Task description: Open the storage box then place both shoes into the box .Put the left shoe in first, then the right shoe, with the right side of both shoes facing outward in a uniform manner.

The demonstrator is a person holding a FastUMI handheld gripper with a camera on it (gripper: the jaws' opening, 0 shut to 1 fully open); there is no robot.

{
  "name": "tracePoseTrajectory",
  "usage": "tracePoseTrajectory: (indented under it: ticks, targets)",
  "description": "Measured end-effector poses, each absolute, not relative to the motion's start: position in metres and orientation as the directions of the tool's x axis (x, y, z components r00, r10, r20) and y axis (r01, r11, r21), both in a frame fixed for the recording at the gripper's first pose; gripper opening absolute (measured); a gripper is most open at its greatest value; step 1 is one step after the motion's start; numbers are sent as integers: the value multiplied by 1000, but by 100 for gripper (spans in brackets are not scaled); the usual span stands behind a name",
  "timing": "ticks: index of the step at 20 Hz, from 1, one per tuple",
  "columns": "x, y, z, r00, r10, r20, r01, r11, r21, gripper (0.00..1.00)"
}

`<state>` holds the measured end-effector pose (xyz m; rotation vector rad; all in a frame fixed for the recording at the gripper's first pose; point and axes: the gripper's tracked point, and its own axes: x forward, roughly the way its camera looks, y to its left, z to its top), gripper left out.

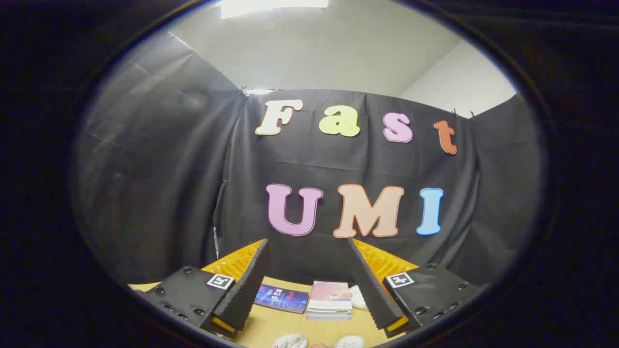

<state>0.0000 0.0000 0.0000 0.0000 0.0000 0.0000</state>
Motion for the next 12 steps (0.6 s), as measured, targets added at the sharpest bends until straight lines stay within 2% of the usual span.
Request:
tracePoseTrajectory:
  ticks: [12]
  targets:
    - [7,-8,-13,999,-17,-30,17,1000,-8,98]
